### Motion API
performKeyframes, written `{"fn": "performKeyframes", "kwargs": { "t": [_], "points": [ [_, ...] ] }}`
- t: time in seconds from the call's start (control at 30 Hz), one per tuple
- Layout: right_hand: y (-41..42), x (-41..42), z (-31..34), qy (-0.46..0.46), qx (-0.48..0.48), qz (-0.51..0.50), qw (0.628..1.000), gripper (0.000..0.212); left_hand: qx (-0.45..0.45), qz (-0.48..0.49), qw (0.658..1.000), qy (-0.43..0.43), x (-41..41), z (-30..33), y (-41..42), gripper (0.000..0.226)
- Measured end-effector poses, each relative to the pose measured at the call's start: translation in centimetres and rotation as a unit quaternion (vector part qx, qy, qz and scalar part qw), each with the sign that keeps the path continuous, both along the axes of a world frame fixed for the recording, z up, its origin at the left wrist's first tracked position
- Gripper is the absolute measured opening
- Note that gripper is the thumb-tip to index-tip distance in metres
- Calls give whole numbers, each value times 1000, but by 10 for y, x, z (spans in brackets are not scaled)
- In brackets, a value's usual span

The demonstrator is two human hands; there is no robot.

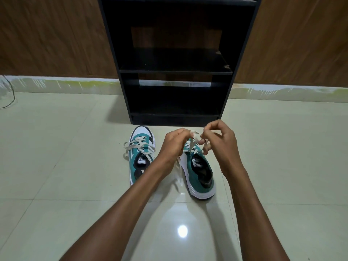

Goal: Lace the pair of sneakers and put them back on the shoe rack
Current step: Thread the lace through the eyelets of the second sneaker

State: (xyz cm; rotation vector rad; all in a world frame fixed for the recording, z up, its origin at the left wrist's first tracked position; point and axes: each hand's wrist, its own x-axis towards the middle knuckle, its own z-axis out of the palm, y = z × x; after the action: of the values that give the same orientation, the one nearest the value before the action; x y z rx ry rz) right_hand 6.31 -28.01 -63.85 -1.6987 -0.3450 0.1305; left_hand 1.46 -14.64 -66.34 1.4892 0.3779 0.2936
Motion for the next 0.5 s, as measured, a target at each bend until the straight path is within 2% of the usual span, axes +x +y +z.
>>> {"fn": "performKeyframes", "kwargs": {
  "t": [0.07, 0.13, 0.17, 0.23, 0.27, 0.37, 0.5],
  "points": [
    [-3, -3, -5, -58, -65, 25, 996, 6, -62, -11, 997, 39, 1, 3, 2, 19],
    [-4, -2, -14, -117, -122, 30, 985, 14, -93, -20, 994, 47, 2, 6, 3, 13],
    [-4, -1, -19, -147, -143, 26, 978, 17, -101, -26, 993, 51, 3, 7, 4, 12],
    [-3, 1, -26, -190, -162, 8, 968, 18, -101, -31, 992, 65, 3, 7, 6, 26],
    [-2, 1, -26, -199, -159, -6, 967, 15, -96, -29, 993, 68, 4, 8, 7, 24],
    [-3, 2, -17, -147, -99, -50, 983, 17, -81, 4, 994, 71, 4, 9, 11, 14],
    [-10, 2, 14, -26, 86, -67, 994, 18, -24, 38, 995, 94, 0, 10, 15, 20]
  ]
}}
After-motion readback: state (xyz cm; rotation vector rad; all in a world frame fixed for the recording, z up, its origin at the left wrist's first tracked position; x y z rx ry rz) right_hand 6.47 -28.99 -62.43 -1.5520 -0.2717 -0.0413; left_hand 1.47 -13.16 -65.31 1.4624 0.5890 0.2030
